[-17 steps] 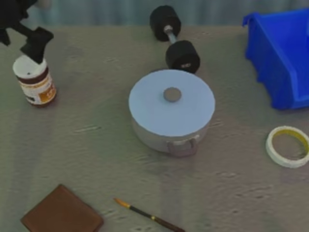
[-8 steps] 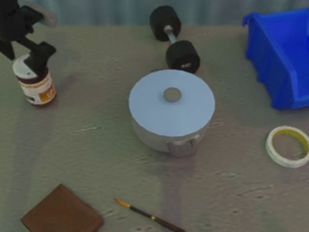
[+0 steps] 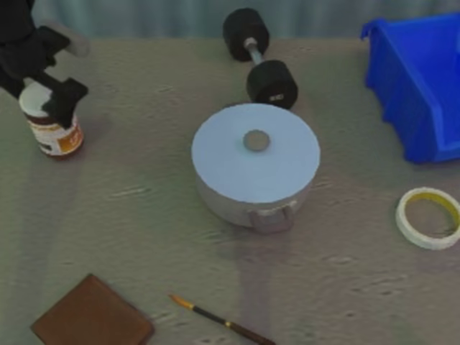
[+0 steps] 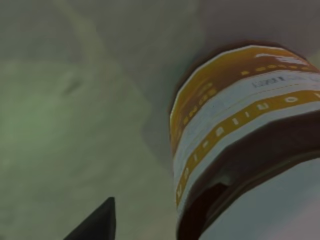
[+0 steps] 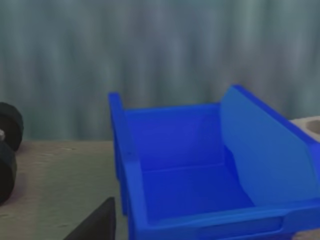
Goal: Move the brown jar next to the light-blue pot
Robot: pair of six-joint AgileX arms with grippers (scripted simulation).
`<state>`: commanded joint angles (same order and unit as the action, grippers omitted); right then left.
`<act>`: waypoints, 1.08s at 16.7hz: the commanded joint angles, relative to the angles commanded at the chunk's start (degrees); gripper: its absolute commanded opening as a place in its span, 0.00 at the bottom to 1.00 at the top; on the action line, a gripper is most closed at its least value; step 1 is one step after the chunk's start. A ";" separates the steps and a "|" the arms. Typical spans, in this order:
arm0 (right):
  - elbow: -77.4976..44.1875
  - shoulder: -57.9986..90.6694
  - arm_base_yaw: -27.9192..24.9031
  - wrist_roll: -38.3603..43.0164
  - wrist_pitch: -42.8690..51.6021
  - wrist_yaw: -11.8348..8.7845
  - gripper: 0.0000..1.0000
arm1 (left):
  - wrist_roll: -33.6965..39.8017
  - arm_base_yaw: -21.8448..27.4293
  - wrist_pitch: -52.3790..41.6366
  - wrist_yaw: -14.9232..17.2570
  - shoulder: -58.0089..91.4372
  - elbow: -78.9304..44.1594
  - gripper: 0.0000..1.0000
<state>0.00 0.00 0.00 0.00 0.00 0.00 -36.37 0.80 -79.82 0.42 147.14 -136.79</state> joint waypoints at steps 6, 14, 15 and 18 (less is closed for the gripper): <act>0.00 0.00 0.00 0.00 0.00 0.00 1.00 | -0.13 -0.13 5.14 -0.01 -0.65 5.52 1.00; 0.00 0.00 0.00 0.00 0.00 0.00 1.00 | -0.13 -0.13 5.14 -0.01 -0.65 5.52 0.47; 0.00 0.00 0.00 0.00 0.00 0.00 1.00 | -0.13 -0.13 5.14 -0.01 -0.65 5.52 0.40; 0.00 0.00 0.00 0.00 0.00 0.00 1.00 | -0.13 -0.13 5.14 -0.01 -0.65 5.52 0.17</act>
<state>0.00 0.00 0.00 0.00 0.00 0.00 -36.50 0.67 -74.69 0.41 146.49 -131.27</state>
